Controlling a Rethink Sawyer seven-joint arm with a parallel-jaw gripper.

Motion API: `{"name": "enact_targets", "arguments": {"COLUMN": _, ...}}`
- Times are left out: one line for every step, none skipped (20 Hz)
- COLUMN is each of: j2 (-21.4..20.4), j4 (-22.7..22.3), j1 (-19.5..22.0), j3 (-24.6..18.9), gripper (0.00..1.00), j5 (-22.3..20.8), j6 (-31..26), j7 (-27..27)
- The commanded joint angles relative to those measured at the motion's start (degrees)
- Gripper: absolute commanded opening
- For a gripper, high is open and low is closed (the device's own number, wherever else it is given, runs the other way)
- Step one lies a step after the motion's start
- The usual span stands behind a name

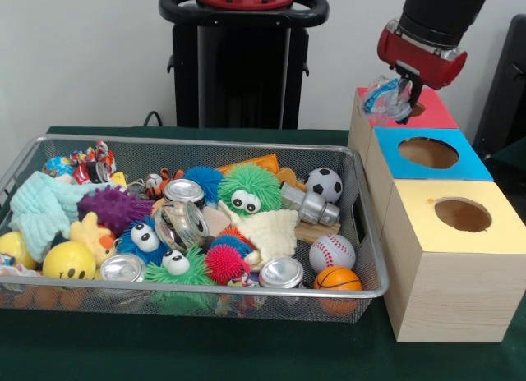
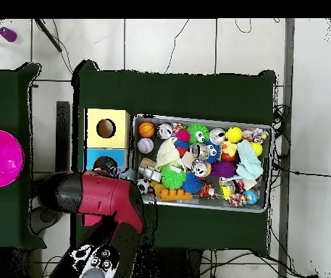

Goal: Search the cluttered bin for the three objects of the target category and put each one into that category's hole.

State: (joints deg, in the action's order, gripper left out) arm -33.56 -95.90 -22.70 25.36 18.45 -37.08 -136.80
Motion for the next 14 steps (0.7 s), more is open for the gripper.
{"name": "enact_targets", "arguments": {"j2": 3.93, "j4": -1.83, "j1": -0.55, "j3": -2.74, "gripper": 0.0, "j5": 6.69, "j6": -1.42, "j7": -21.31}}
{"name": "enact_targets", "arguments": {"j2": 4.21, "j4": -1.92, "j1": -0.83, "j3": -2.73, "gripper": 0.0, "j5": 7.48, "j6": -0.71, "j7": -21.95}}
{"name": "enact_targets", "arguments": {"j2": 4.37, "j4": -1.95, "j1": -0.96, "j3": -2.6, "gripper": 0.0, "j5": 7.92, "j6": -0.52, "j7": -22.09}}
{"name": "enact_targets", "arguments": {"j2": 4.62, "j4": -1.77, "j1": -1.12, "j3": -2.42, "gripper": 0.0, "j5": 8.43, "j6": -0.5, "j7": -22.49}}
{"name": "enact_targets", "arguments": {"j2": 4.77, "j4": -1.63, "j1": -1.27, "j3": -2.22, "gripper": 0.0, "j5": 8.56, "j6": -0.49, "j7": -22.48}}
{"name": "enact_targets", "arguments": {"j2": 5.06, "j4": -1.47, "j1": -1.42, "j3": -2.26, "gripper": 0.0, "j5": 8.89, "j6": -0.41, "j7": -22.62}}
{"name": "enact_targets", "arguments": {"j2": 5.36, "j4": -1.3, "j1": -1.58, "j3": -2.3, "gripper": 0.0, "j5": 9.23, "j6": -0.32, "j7": -22.77}}
{"name": "enact_targets", "arguments": {"j2": 5.8, "j4": -1.13, "j1": -1.86, "j3": -2.4, "gripper": 0.0, "j5": 9.65, "j6": 0.29, "j7": -23.17}}
{"name": "enact_targets", "arguments": {"j2": 6.02, "j4": -0.96, "j1": -1.99, "j3": -2.3, "gripper": 0.0, "j5": 9.71, "j6": 0.36, "j7": -23.23}}
{"name": "enact_targets", "arguments": {"j2": 6.46, "j4": -0.52, "j1": -2.35, "j3": -2.16, "gripper": 0.0, "j5": 9.57, "j6": -0.02, "j7": -23.33}}
{"name": "enact_targets", "arguments": {"j2": 6.59, "j4": -0.35, "j1": -2.42, "j3": -2.08, "gripper": 0.0, "j5": 9.51, "j6": -0.17, "j7": -23.23}}
{"name": "enact_targets", "arguments": {"j2": 7.0, "j4": 0.12, "j1": -2.63, "j3": -2.05, "gripper": 0.0, "j5": 9.47, "j6": -0.46, "j7": -23.28}}
{"name": "enact_targets", "arguments": {"j2": 7.04, "j4": 0.21, "j1": -2.64, "j3": -2.05, "gripper": 0.0, "j5": 9.51, "j6": -0.58, "j7": -23.21}}
{"name": "enact_targets", "arguments": {"j2": 7.07, "j4": 0.32, "j1": -2.66, "j3": -2.08, "gripper": 0.0, "j5": 9.57, "j6": -0.56, "j7": -23.26}}
